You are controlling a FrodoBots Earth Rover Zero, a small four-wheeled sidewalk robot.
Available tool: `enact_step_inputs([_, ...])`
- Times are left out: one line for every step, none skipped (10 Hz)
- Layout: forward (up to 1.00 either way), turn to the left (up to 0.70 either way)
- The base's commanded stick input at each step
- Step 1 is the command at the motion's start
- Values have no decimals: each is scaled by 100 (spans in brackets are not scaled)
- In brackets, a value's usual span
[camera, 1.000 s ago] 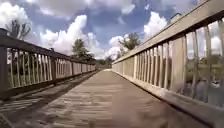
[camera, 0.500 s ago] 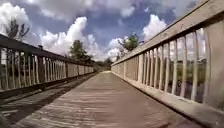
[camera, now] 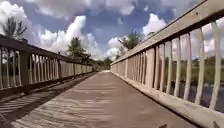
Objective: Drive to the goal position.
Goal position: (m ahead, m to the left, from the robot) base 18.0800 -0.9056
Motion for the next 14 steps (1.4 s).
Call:
enact_step_inputs([100, 0])
enact_step_inputs([100, 0])
enact_step_inputs([100, 0])
enact_step_inputs([100, 0])
enact_step_inputs([100, 0])
enact_step_inputs([100, 0])
enact_step_inputs([100, 0])
enact_step_inputs([100, 0])
enact_step_inputs([100, 0])
enact_step_inputs([100, 0])
enact_step_inputs([100, 0])
enact_step_inputs([100, 0])
enact_step_inputs([100, 0])
enact_step_inputs([100, 0])
